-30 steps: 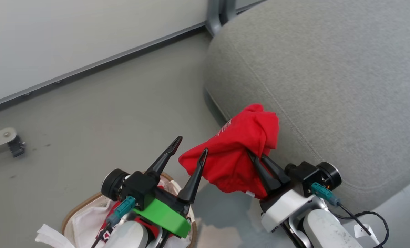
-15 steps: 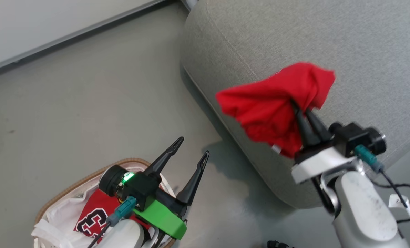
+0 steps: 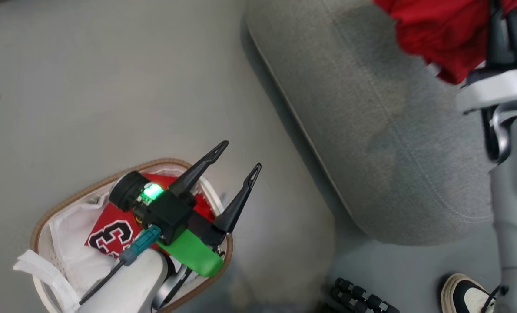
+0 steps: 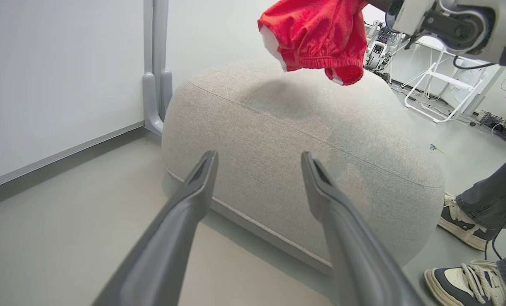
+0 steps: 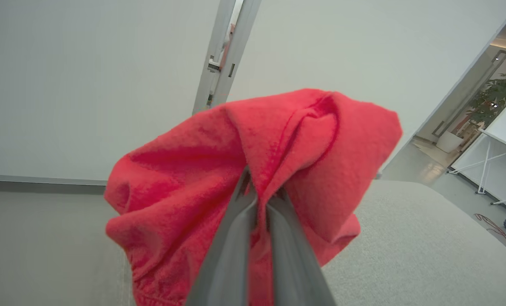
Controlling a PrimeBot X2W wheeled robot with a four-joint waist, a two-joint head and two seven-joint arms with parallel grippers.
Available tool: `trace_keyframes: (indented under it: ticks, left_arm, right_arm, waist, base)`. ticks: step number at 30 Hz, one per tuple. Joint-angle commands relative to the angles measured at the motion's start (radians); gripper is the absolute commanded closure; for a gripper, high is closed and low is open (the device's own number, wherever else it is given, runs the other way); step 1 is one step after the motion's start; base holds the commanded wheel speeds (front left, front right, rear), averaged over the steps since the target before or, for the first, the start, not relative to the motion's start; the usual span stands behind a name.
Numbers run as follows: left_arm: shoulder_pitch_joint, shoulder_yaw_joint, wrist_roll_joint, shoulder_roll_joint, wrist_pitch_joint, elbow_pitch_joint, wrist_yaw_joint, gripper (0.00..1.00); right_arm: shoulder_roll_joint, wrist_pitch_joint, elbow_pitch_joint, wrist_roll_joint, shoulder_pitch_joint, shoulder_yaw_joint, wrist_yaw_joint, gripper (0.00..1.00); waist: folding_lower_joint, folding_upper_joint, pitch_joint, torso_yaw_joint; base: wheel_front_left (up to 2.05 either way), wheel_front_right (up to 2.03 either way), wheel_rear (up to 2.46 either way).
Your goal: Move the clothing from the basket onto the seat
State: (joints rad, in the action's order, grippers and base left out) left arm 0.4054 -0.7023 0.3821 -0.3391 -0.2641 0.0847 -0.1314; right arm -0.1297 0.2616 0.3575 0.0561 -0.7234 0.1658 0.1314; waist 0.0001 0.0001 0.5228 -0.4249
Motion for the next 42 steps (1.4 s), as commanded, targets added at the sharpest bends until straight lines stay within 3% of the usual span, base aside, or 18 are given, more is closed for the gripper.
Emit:
trace_keyframes:
  ticks: [1,14,19,22,24,25,26,33,42]
  left_arm:
    - [0.035,-0.004,0.003,-0.018,0.0,-0.011,0.001,0.0]
    - [0.157,-0.083,-0.008,-0.046,0.0,-0.061,0.001,0.0]
    - [0.166,-0.091,-0.006,-0.041,0.0,-0.055,0.001,0.0]
    - [0.164,-0.097,-0.008,-0.047,0.0,-0.05,0.001,0.0]
    - [0.161,-0.099,-0.008,-0.049,0.0,-0.046,0.001,0.0]
    - [0.159,-0.097,-0.006,-0.05,0.0,-0.043,0.001,0.0]
    - [0.155,-0.093,-0.005,-0.05,-0.001,-0.039,0.001,0.0]
    - [0.131,-0.073,0.002,-0.034,0.0,-0.021,0.001,0.0]
    - [0.08,-0.01,-0.01,-0.006,0.0,0.009,0.001,0.0]
  right_arm:
    - [-0.025,0.005,0.015,0.017,-0.051,0.018,-0.001,1.0]
    - [-0.166,0.005,0.193,0.126,-0.297,0.273,-0.001,1.0]
    - [-0.177,0.005,0.238,0.214,-0.341,0.355,-0.001,1.0]
    - [-0.143,0.005,0.25,0.249,-0.341,0.4,-0.001,1.0]
    - [-0.123,0.005,0.241,0.268,-0.332,0.419,-0.001,0.82]
    - [-0.112,0.005,0.232,0.272,-0.32,0.426,-0.001,0.51]
    - [-0.102,0.005,0.228,0.273,-0.307,0.429,-0.001,0.0]
    - [-0.034,0.005,0.17,0.257,-0.2,0.413,-0.001,0.0]
    - [0.025,0.005,0.02,0.186,-0.031,0.287,-0.001,0.0]
  waist:
    - [-0.0001,-0.0001,0.093,0.065]
    - [-0.0001,-0.0001,0.254,0.183]
    - [-0.0001,-0.0001,0.279,0.21]
    - [-0.0001,-0.0001,0.284,0.21]
    - [-0.0001,-0.0001,0.282,0.209]
    - [-0.0001,-0.0001,0.278,0.208]
    - [-0.0001,-0.0001,0.273,0.206]
    - [-0.0001,-0.0001,0.214,0.19]
    - [-0.0001,-0.0001,0.099,0.188]
  base:
    - [0.0,0.0,0.0]
    - [0.0,0.0,0.0]
    - [0.0,0.0,0.0]
    - [0.0,0.0,0.0]
    - [0.0,0.0,0.0]
    - [0.0,0.0,0.0]
    - [0.0,0.0,0.0]
    - [0.0,0.0,0.0]
    - [0.0,0.0,0.0]
